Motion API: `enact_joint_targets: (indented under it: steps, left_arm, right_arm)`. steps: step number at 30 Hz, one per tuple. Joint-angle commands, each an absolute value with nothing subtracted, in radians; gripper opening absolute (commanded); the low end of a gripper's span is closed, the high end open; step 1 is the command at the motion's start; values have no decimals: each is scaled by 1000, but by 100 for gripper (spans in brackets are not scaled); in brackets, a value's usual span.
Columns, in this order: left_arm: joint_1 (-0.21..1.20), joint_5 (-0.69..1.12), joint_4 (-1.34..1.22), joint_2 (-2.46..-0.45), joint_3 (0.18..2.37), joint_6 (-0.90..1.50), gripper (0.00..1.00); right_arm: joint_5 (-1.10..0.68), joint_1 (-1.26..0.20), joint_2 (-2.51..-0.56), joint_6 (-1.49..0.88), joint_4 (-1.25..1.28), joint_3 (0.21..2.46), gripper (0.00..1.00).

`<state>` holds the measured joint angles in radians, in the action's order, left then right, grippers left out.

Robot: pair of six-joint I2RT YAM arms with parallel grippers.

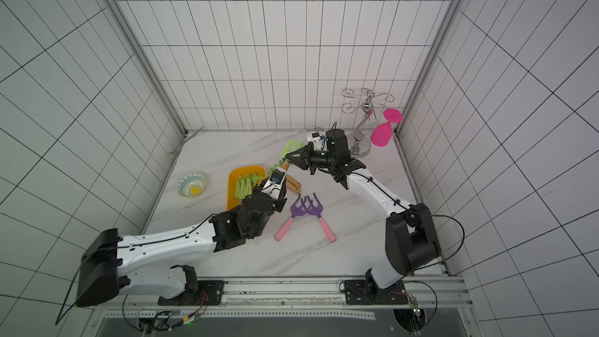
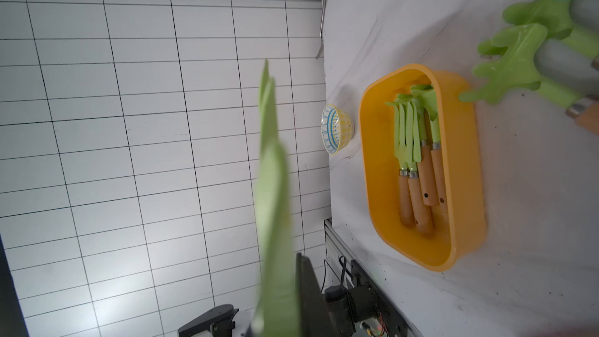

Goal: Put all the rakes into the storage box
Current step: Pick up the rake at the center of the board.

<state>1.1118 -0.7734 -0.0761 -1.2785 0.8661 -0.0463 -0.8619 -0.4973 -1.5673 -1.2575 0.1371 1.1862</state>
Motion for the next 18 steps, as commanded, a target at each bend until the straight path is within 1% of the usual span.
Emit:
enact_joint_targets:
  steps: [1,4,7,8,9,11,14,18]
  left_arm:
    - [1111,-731,-1,-1191,872,36,66]
    - [1074,-621,130,-1121,897,131,73]
    - [1006,-472,298,-1084,947,241,75]
    - [973,-388,349,-1082,969,267,75]
    - [948,-340,387,-1088,991,294,75]
    - [876,-178,484,-1126,1053,339,75]
    - [816,-7,564,-1195,1131,372,74]
    - [798,123,554,-1249,1154,368,73]
  right_arm:
    - [-826,-471,-1566,-1180,193,1226,6]
    - [-810,-470,-1571,-1124,175,1234,5]
    - [-796,-472,-1575,-1084,169,1238,4]
    - [-786,-475,-1574,-1061,162,1241,4]
    - [-775,-479,-1573,-1030,138,1249,3]
    - [-746,-495,-1567,-934,65,1278,3]
    - [-691,-523,-1560,-822,-7,1307,2]
    - [-656,-548,-1560,-785,-23,1313,2]
